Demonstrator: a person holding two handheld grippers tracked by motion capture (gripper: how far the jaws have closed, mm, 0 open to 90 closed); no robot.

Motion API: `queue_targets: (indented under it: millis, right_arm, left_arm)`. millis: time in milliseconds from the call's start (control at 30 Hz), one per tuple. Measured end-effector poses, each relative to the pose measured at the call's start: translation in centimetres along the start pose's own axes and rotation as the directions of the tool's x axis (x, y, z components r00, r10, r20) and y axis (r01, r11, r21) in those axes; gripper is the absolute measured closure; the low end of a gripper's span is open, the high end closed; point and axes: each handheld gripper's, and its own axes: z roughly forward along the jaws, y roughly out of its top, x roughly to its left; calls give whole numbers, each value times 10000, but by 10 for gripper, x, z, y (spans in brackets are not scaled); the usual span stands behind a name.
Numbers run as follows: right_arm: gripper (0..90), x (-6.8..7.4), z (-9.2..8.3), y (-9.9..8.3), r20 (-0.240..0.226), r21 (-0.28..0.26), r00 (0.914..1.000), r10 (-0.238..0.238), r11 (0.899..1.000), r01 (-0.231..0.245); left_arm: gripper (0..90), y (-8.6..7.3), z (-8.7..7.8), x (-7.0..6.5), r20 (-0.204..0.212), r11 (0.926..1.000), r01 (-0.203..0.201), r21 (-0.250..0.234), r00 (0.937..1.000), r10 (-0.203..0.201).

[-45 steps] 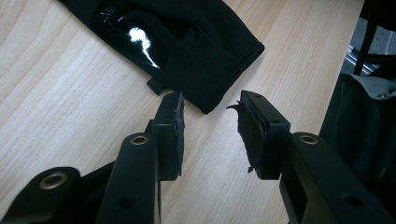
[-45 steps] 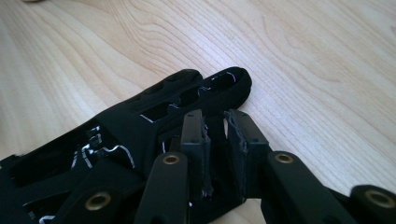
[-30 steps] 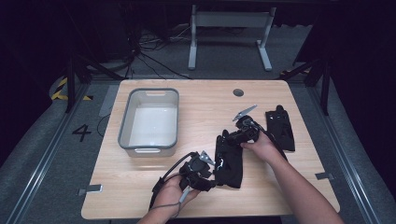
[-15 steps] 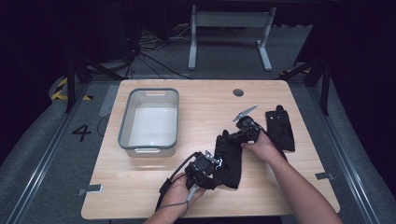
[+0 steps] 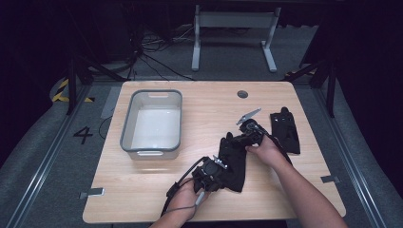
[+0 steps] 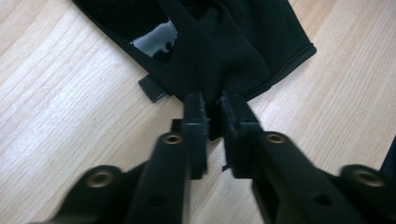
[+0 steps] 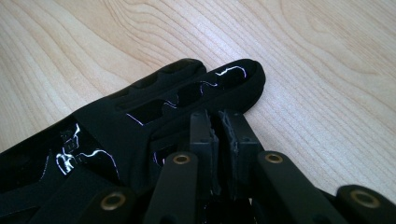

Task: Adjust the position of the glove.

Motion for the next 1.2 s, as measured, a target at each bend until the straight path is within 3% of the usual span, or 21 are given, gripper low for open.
queue_targets:
  millis: [233,533,633,933,1067,1200]
  right_arm:
    - [857,0,0,0,29,-46,10000,16,10000,-15]
    - [886,4,-8,1,260,-28,9996,-132,9999,133]
    - [887,5,-19,0,231,-213,9996,-144,9997,148]
    - [887,15,-64,-9,519,-1084,9985,-182,9938,237]
    - [887,26,-86,-23,580,-1509,9981,-191,9882,277]
    - [887,32,-97,-34,529,-1817,9985,-116,9831,210]
  left_arm:
    - [868,2,-2,-2,45,9999,-129,-28,9999,129]
    - [868,0,-16,-3,197,9977,-214,-637,9995,227]
    - [868,-1,-26,0,273,9960,-234,-866,9993,258]
    - [867,-4,-47,11,-230,9916,-207,-1280,9996,179]
    - [866,-3,-52,15,-543,9905,-258,-1349,9984,186]
    - [865,-3,-55,22,-655,9900,-234,-1394,9977,144]
